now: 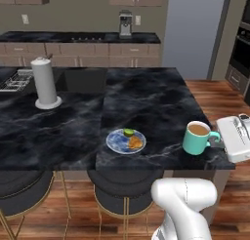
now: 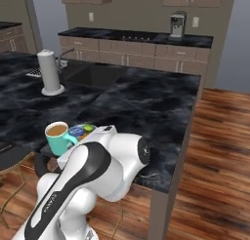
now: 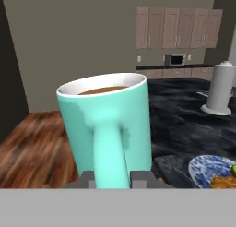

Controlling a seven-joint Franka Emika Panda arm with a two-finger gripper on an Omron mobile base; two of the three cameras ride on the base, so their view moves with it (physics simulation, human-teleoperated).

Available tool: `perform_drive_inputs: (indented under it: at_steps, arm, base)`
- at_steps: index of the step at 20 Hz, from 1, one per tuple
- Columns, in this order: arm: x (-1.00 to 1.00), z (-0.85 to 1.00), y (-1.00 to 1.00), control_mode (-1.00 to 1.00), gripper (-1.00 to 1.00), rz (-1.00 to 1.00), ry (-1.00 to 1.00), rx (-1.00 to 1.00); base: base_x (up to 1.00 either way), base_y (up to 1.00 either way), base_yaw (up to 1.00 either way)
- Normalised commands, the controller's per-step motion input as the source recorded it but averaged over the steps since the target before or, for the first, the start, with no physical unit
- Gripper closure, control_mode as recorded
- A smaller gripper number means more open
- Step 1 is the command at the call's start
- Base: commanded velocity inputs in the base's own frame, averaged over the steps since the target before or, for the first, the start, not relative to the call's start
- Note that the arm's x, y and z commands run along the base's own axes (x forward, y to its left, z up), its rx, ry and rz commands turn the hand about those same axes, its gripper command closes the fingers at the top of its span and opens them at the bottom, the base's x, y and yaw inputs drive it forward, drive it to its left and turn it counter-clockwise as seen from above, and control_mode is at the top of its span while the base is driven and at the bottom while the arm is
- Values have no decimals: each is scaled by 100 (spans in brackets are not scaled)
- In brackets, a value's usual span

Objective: Pick up the brewed coffee from the coffee machine and place it next to the breakfast plate on the dining counter.

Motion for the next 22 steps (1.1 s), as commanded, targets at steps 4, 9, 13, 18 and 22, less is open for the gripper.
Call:
perform_drive_inputs:
  at_steps: [4,9,13,18,22]
  arm:
    - [0,0,0,100,100,0,0,0]
    - [53,-1,10,-100,100,-17,-2,-6]
    - [69,-11,-2,-100,100,-13,0,0]
    - [69,-18,-13,-100,100,-13,0,0]
    - [64,-25,-11,-100,100,-10,0,0]
  base:
    - [57,9,-41]
    - [13,5,-6]
    - [0,0,0]
    - [0,0,0]
    - [0,0,0]
